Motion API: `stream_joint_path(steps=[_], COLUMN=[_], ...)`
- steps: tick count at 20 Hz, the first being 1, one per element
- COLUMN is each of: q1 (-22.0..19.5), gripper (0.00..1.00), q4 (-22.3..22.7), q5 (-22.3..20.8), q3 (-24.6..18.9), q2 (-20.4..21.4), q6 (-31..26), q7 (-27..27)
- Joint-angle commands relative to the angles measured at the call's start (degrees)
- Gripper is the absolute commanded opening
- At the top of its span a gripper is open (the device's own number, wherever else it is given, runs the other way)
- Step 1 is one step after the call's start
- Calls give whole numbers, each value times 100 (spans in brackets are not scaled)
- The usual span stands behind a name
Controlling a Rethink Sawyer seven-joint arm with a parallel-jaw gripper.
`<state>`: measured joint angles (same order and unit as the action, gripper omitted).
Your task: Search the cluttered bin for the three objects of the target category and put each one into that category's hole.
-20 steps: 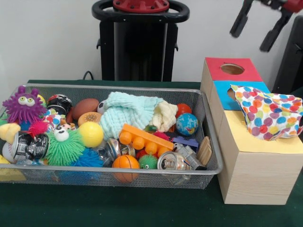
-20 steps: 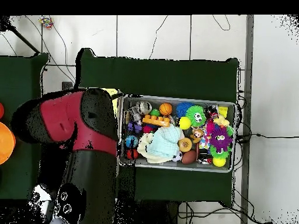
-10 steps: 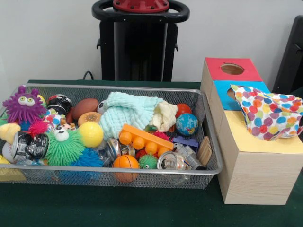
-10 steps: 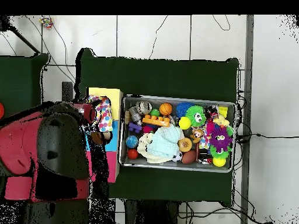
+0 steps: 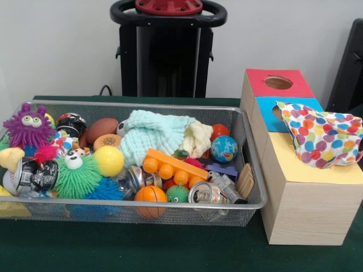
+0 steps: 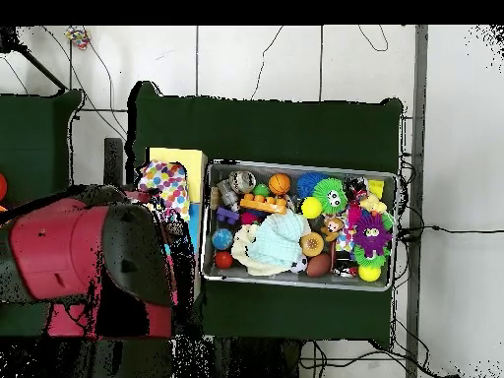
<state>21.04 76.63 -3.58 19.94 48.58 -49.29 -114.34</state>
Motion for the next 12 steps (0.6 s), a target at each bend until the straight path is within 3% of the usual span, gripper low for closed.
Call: stream_joint_path(steps=[1, 7, 12], q1=[-300, -385, -234], gripper=[100, 100, 100], q4=[399, -61, -159], q5=[183, 95, 93], q3=[-486, -415, -242], q2=[-489, -1003, -1088], q6=[-664, -573, -572], q7=[-631, -797, -1060])
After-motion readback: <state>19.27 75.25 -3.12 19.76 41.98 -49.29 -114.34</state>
